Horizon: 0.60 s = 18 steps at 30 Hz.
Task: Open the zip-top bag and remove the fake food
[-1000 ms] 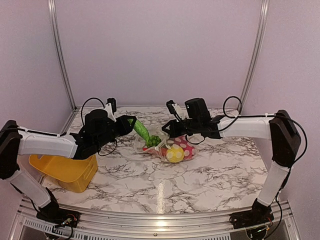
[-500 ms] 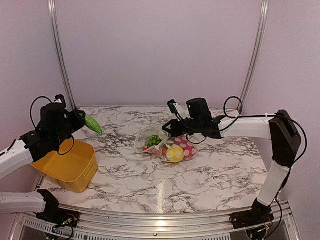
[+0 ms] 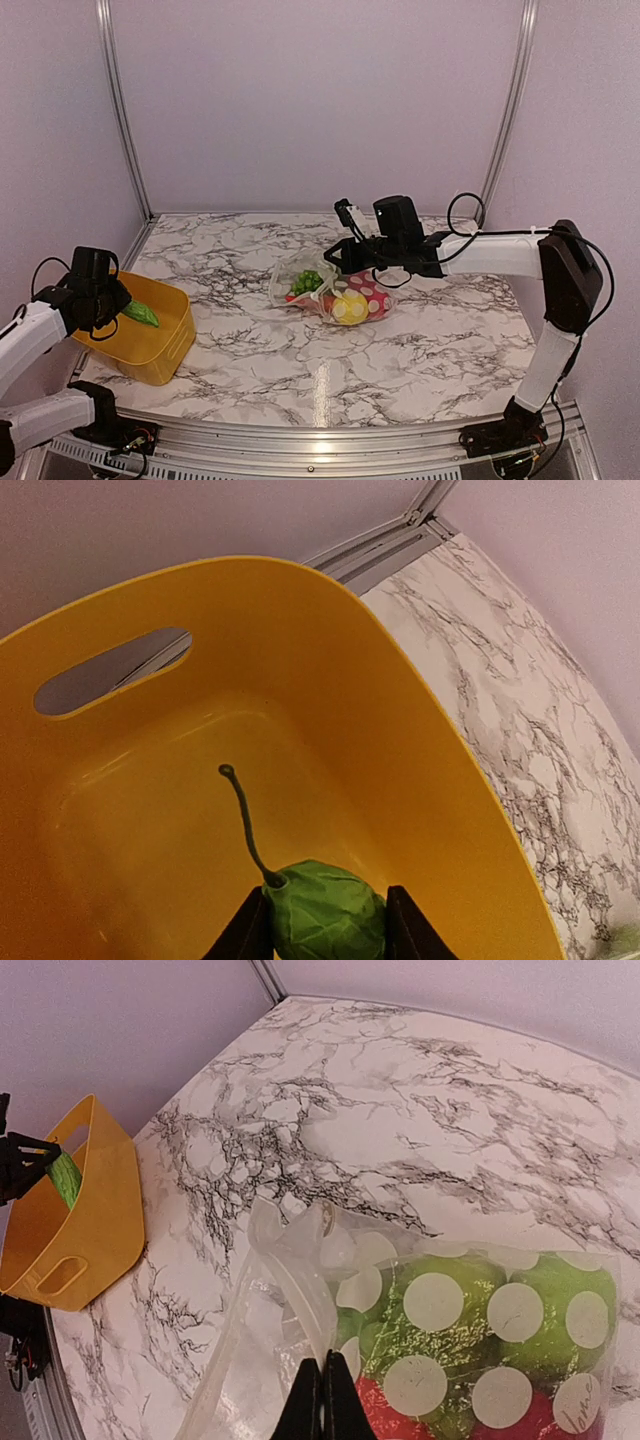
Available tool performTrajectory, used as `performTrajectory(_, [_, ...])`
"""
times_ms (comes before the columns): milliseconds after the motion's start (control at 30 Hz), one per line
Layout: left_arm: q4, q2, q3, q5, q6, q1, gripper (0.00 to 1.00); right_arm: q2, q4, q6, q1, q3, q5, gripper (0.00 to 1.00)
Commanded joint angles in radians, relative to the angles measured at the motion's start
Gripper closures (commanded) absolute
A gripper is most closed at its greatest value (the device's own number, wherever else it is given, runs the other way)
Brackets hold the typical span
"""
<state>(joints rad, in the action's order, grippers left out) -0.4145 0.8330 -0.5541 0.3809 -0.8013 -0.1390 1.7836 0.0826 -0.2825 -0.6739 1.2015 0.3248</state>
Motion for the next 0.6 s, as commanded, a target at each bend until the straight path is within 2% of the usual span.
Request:
performTrajectory(0, [0.056,0.063,0.048,-0.106,0.023,0.105,0.73,-0.029,0.022,0.009,0.012,0.009,-0.001,1.0])
performTrajectory(367, [0.268,0.418,-0.024,-0.128,0.165,0.246,0.73,-0.031,0.016,0.014,0.012,0.007,0.001,1.0])
performTrajectory(567, [0.371,0.632,-0.125,-0.259,0.264,0.247,0.74,-0.031,0.012,0.016,0.014,0.01,-0.004,1.0])
